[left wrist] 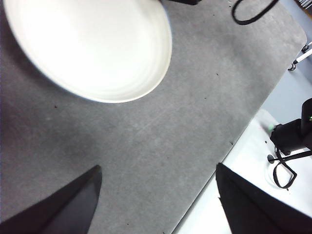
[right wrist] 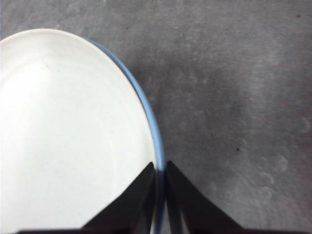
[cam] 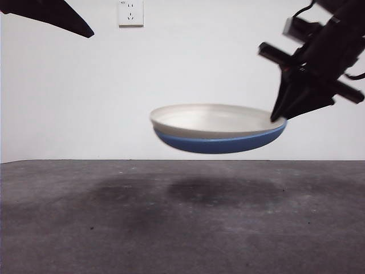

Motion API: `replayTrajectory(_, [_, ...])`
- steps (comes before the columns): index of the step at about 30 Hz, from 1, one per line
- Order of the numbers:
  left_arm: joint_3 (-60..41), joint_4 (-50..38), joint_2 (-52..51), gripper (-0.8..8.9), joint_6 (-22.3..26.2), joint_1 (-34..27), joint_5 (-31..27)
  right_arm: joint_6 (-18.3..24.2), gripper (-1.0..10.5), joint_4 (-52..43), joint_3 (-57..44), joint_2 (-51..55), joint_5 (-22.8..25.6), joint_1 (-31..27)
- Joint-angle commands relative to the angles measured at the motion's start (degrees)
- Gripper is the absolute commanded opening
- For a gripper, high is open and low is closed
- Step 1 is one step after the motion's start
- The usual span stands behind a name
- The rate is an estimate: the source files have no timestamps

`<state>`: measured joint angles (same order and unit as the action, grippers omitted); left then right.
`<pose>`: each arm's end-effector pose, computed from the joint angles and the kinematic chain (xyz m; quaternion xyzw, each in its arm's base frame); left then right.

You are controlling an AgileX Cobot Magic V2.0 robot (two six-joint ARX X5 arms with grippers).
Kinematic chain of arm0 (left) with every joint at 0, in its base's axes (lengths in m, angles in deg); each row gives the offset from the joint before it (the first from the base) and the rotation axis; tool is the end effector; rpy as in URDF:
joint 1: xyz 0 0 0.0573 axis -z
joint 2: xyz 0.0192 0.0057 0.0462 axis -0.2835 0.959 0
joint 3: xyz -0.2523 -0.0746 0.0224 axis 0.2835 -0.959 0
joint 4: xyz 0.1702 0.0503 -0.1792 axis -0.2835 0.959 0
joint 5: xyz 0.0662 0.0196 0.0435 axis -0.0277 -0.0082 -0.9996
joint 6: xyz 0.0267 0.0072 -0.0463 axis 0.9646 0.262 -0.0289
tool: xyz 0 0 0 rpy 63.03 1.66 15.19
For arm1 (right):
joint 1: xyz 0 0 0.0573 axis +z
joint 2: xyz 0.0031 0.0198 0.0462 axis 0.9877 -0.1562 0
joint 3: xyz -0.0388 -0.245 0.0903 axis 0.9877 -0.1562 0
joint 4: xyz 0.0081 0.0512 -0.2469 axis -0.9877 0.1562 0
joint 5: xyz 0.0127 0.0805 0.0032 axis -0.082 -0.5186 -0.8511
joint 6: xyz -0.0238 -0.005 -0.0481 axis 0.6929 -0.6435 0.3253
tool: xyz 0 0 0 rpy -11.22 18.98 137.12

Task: Pick up the white plate, put it on the blue plate, put it on desk

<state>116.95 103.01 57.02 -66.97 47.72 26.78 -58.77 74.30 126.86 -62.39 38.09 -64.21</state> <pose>0.1690 -0.1185 0.3345 -0.0168 0.3957 -0.4443 0.8035 0.2871 0.0940 0.2421 0.1603 0.3940 0.1743 0.8881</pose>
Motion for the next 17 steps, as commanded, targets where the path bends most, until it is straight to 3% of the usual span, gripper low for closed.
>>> replayTrajectory(1, [0.6,-0.4,0.3,3.71,0.7,0.4,0.3,-2.1,0.1,-1.4,2.3,-3.5,0.3,1.4])
replayTrajectory(17, [0.6,-0.2,0.3,3.71,0.6,0.4,0.3,-5.1,0.1,-6.0,5.4,-19.2,0.5,4.2])
